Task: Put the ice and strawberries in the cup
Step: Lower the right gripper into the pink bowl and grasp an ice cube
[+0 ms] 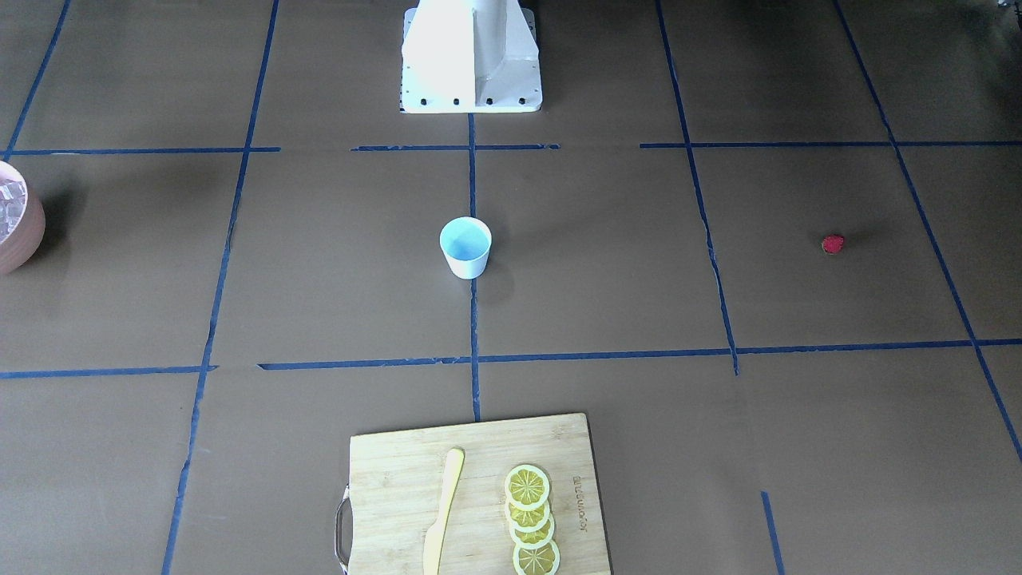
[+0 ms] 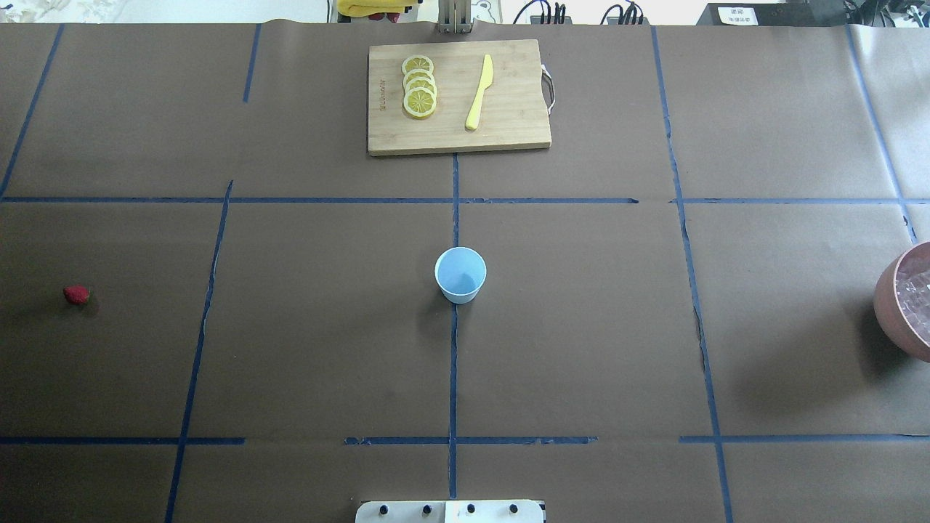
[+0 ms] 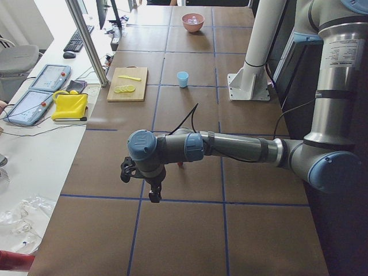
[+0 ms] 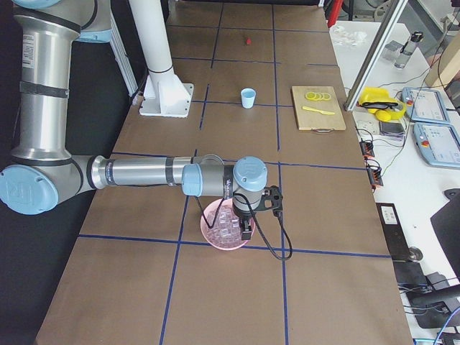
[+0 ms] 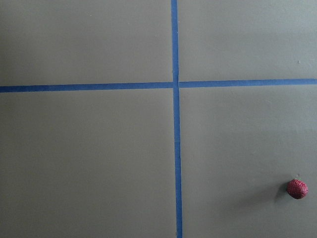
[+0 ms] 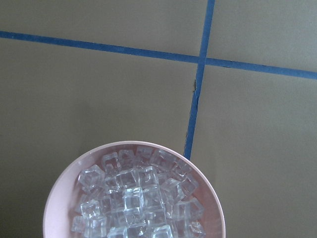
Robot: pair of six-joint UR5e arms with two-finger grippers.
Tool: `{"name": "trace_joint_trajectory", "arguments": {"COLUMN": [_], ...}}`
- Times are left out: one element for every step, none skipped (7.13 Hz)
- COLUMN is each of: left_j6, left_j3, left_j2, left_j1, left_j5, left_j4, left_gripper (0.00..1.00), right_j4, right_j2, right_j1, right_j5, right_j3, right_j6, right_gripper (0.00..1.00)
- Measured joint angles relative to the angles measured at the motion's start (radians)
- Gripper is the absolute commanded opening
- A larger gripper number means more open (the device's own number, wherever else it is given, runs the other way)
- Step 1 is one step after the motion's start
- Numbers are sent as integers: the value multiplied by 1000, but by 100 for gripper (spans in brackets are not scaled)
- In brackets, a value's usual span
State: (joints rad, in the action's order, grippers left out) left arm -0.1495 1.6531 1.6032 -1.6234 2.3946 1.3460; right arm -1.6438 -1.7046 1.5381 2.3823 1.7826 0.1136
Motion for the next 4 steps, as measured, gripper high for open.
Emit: {"name": "trace_joint_trajectory", "arguments": {"left_j6": [-7, -20, -27, -30], "left_j3": [2, 4, 6, 8], "left_j2": [-5, -14, -19, -20], "left_j1": [2, 4, 7, 9], "left_j5": [0, 1, 1, 2], "left_j4": [7, 23, 33, 39], "left_gripper": [100, 100, 100, 100], "right_j4": [-10, -9, -7, -6], "right_j2": [-1, -3, -5, -5], "right_j1": [2, 3, 3, 3], "right_j5": [-3, -4, -4, -2], "right_j3": [5, 5, 5, 6], "right_j6": [12, 18, 21, 22], "right_gripper": [100, 100, 100, 100]}}
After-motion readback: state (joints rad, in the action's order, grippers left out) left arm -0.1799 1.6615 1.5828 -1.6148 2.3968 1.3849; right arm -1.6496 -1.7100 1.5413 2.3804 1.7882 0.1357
